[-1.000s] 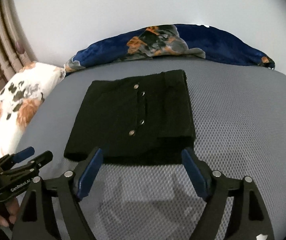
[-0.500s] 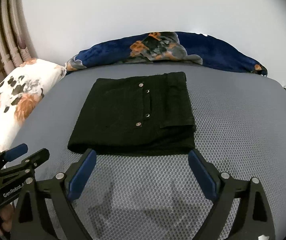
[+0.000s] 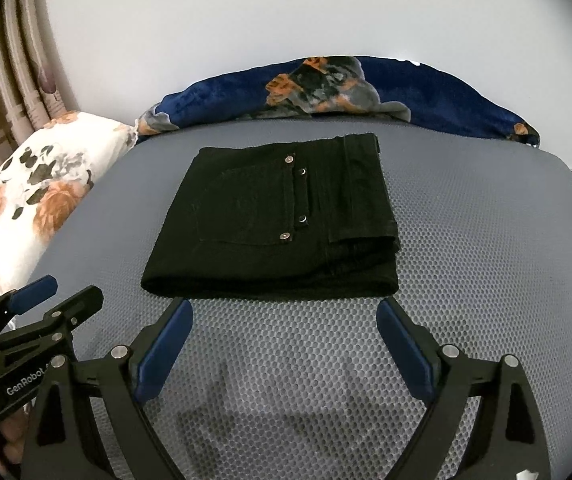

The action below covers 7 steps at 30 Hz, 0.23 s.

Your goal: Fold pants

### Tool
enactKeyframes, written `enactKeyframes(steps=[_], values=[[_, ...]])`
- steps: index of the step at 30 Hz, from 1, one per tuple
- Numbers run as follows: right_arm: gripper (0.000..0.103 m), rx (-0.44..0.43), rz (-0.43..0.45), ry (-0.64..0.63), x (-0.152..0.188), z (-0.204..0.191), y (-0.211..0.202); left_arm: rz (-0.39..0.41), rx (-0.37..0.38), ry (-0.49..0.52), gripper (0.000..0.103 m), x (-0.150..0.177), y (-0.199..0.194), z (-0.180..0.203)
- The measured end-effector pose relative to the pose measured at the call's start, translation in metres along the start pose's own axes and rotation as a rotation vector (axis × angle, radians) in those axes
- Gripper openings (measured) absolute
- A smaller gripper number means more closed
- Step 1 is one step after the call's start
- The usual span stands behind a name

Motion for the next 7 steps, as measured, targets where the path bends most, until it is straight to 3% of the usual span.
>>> enactKeyframes(steps=[7], values=[[0.092, 0.004, -0.005, 0.003, -0.0009, 0.0021, 0.0024, 0.006, 0.01, 0.004, 0.068, -0.0022, 0.0001, -0.0012]])
Point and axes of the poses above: each gripper's, at about its wrist camera, not at the fingertips, and y roughly the way its jaws point, z to its right, x to its underside, the point moved 1 cm from there along y, roughly the way its jaws point, and after that the axes turned 7 degrees about y, right-handed, at the moved point
